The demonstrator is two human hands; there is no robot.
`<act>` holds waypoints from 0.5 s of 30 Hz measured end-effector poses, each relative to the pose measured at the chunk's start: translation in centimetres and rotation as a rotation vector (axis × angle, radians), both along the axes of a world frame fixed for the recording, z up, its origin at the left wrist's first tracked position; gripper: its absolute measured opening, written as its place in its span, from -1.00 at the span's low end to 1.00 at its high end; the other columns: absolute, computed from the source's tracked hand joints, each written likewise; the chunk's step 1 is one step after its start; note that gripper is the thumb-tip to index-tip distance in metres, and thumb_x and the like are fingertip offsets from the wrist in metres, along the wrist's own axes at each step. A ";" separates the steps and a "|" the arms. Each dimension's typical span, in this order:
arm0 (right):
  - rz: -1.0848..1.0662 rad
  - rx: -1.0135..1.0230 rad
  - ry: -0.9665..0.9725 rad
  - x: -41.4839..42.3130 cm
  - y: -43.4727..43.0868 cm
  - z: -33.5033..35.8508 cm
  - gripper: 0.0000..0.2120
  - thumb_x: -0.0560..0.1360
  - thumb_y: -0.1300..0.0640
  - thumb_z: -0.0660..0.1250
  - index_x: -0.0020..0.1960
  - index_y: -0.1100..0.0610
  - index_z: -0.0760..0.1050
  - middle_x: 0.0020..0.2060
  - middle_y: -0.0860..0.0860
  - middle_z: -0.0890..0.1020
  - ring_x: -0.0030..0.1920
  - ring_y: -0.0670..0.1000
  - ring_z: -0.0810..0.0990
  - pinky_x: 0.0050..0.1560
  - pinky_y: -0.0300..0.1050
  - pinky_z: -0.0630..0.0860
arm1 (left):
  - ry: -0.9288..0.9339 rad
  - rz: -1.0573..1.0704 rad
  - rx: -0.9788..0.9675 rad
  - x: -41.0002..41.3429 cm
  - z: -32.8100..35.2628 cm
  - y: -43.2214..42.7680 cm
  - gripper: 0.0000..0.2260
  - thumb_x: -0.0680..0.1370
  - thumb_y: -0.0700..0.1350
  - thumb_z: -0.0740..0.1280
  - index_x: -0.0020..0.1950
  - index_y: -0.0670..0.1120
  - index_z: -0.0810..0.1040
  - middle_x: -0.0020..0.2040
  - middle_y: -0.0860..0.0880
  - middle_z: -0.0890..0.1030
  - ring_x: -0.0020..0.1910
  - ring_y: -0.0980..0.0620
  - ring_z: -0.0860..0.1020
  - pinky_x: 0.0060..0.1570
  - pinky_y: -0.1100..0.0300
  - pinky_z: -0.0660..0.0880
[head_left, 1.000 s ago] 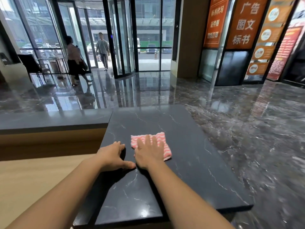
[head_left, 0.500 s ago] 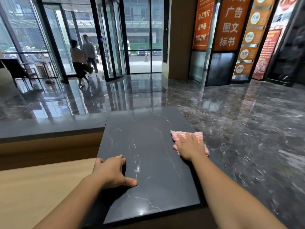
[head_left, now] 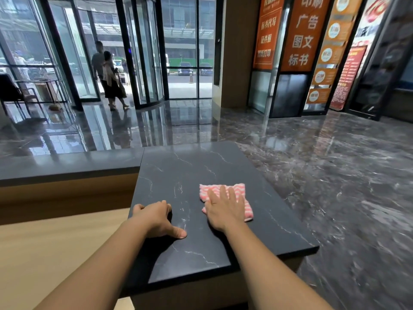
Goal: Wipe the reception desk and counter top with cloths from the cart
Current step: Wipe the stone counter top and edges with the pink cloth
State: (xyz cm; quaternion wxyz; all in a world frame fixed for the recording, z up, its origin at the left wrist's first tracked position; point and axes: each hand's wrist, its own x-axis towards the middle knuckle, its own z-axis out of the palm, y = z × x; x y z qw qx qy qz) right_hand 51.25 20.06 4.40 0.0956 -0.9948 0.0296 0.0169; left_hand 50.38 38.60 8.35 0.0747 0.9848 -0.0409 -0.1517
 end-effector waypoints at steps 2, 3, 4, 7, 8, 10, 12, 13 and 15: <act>0.059 0.000 0.017 -0.8 1.7 0.0 -0.48 0.64 -0.12 -0.05 0.58 -0.09 -0.01 0.59 0.06 -0.09 0.56 0.16 -0.18 0.49 0.18 -0.22 | 0.017 0.010 0.008 0.1 0.1 -0.2 -0.19 0.27 0.42 0.41 0.37 -0.01 0.41 0.31 0.04 0.50 0.31 -0.04 0.41 0.22 0.05 0.16; 0.087 -0.004 0.023 -1.0 2.2 -0.1 -0.48 0.65 -0.12 -0.05 0.58 -0.09 -0.02 0.59 0.06 -0.10 0.56 0.16 -0.19 0.49 0.19 -0.23 | 0.026 0.015 0.010 0.2 0.1 -0.3 -0.20 0.26 0.42 0.41 0.35 -0.01 0.42 0.27 0.03 0.52 0.28 -0.05 0.43 0.20 0.05 0.17; 0.111 -0.006 0.025 -1.1 2.4 -0.1 -0.48 0.65 -0.12 -0.07 0.58 -0.09 -0.02 0.59 0.05 -0.10 0.56 0.15 -0.19 0.49 0.19 -0.24 | 0.033 0.019 0.011 0.3 0.1 -0.3 -0.20 0.26 0.42 0.42 0.35 -0.02 0.42 0.26 0.03 0.53 0.27 -0.06 0.43 0.20 0.05 0.17; 0.171 -0.019 0.020 -0.9 1.4 -0.2 -0.50 0.65 -0.11 -0.07 0.57 -0.12 0.01 0.59 0.03 -0.06 0.57 0.11 -0.16 0.51 0.17 -0.19 | 0.038 0.034 0.001 0.4 -0.1 -0.3 -0.19 0.26 0.41 0.42 0.36 -0.02 0.41 0.30 0.01 0.51 0.30 -0.07 0.42 0.25 0.03 0.18; 0.184 -0.025 0.017 -0.7 0.6 -0.2 -0.50 0.65 -0.11 -0.05 0.57 -0.13 0.02 0.59 0.02 -0.04 0.57 0.09 -0.13 0.51 0.17 -0.16 | 0.038 0.039 -0.004 0.3 -0.1 -0.3 -0.18 0.26 0.40 0.43 0.37 -0.02 0.40 0.32 0.01 0.50 0.32 -0.07 0.42 0.27 0.02 0.18; 0.166 -0.020 0.005 -0.3 -1.6 -0.2 -0.51 0.64 -0.12 -0.03 0.56 -0.13 0.06 0.58 0.01 0.01 0.56 0.08 -0.08 0.51 0.16 -0.12 | 0.038 0.045 -0.017 0.2 -0.1 -0.3 -0.18 0.26 0.39 0.43 0.39 -0.03 0.40 0.34 0.01 0.49 0.34 -0.08 0.41 0.29 0.01 0.16; 0.113 -0.046 -0.019 0.1 -4.3 -0.2 -0.52 0.64 -0.13 -0.02 0.54 -0.13 0.10 0.56 0.03 0.08 0.55 0.09 -0.01 0.50 0.17 -0.06 | 0.038 0.042 -0.025 0.3 0.0 -0.3 -0.16 0.26 0.40 0.43 0.40 -0.03 0.38 0.36 0.01 0.48 0.35 -0.09 0.40 0.31 0.01 0.16; 0.079 -0.061 -0.023 0.3 -5.8 -0.2 -0.52 0.64 -0.13 -0.02 0.54 -0.13 0.11 0.55 0.03 0.10 0.54 0.10 0.01 0.49 0.17 -0.04 | 0.039 0.042 -0.025 0.3 -0.1 -0.2 -0.15 0.25 0.40 0.42 0.40 -0.03 0.38 0.37 0.01 0.47 0.36 -0.09 0.40 0.31 0.01 0.16; -0.012 -0.044 -0.017 0.6 -8.8 -0.3 -0.52 0.64 -0.14 -0.09 0.55 -0.14 0.10 0.56 0.00 0.10 0.55 0.08 0.02 0.50 0.15 -0.04 | 0.034 0.039 -0.019 0.2 -0.3 -0.2 -0.13 0.25 0.41 0.41 0.43 -0.03 0.35 0.41 0.02 0.43 0.39 -0.08 0.37 0.33 0.00 0.15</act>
